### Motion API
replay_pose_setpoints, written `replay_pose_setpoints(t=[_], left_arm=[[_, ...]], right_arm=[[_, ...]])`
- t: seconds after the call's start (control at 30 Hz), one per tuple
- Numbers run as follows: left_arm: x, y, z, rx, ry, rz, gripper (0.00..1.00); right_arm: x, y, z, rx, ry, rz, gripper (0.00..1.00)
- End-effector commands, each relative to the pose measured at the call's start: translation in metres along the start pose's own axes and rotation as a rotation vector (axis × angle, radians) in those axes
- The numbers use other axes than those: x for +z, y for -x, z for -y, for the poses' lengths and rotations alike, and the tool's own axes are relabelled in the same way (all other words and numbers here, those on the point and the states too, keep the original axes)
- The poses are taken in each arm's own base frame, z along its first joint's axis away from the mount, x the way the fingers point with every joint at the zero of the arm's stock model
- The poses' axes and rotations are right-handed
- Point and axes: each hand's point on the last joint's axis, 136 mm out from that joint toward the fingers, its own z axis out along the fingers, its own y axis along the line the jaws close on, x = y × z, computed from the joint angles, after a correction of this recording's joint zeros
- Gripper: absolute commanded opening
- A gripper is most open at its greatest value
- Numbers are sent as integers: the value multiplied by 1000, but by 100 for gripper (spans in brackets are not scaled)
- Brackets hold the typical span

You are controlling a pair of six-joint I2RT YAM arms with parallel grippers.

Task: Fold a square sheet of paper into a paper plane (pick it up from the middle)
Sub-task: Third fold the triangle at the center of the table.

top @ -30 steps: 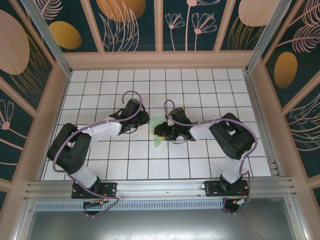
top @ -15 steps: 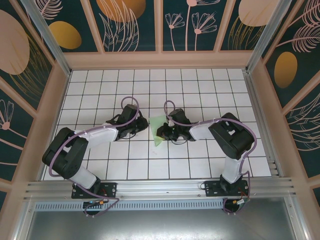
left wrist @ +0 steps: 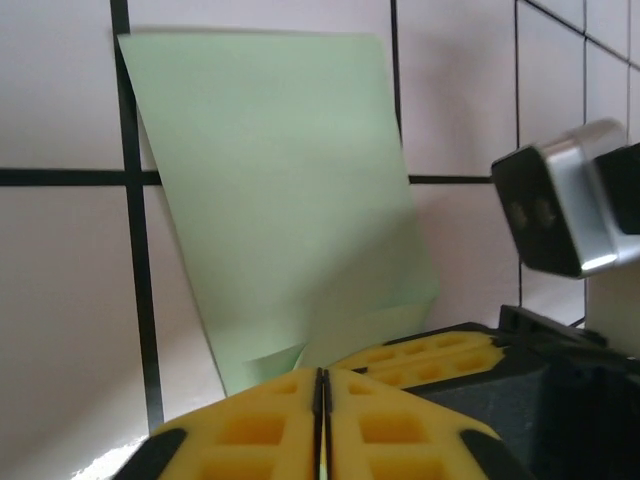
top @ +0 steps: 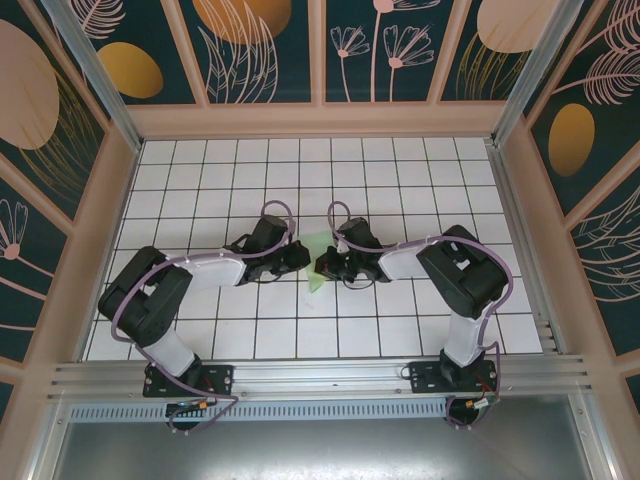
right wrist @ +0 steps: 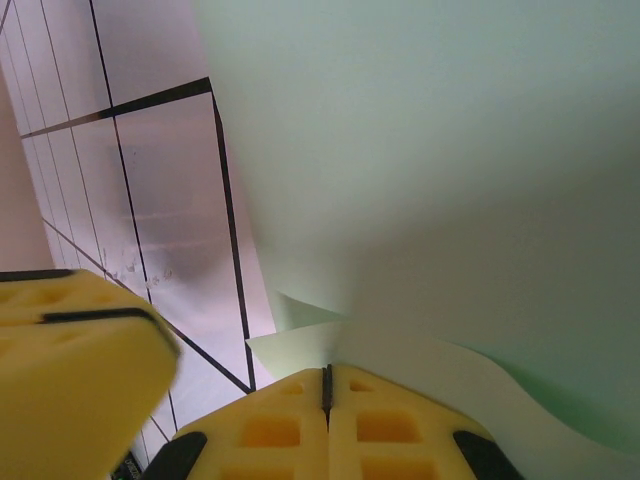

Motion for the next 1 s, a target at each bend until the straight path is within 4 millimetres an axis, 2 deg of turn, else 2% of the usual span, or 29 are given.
replay_pose_setpoints(t=[0.0, 0.1, 0.13, 0.43, 0.57, 0.77, 0.97], left_arm=[[8, 0, 11, 33, -41, -15, 6], [10, 1, 9, 25, -28, -16, 1], [16, -5, 2, 17, -9, -37, 0], [23, -12, -19, 4, 81, -60, 0], [25, -14, -29, 6, 123, -70, 0], [23, -19, -41, 16, 173, -79, 0], [22, -18, -40, 24, 176, -75, 0]], right_arm=[[5, -13, 33, 27, -106, -36, 0], [4, -13, 34, 30, -106, -35, 0], [4, -14, 34, 31, -106, -36, 0], [3, -12, 28, 26, -88, -33, 0], [-4, -7, 10, -4, -23, -18, 0], [-28, 10, -18, -66, 64, 41, 0], [-36, 22, -1, -65, 16, 68, 0]])
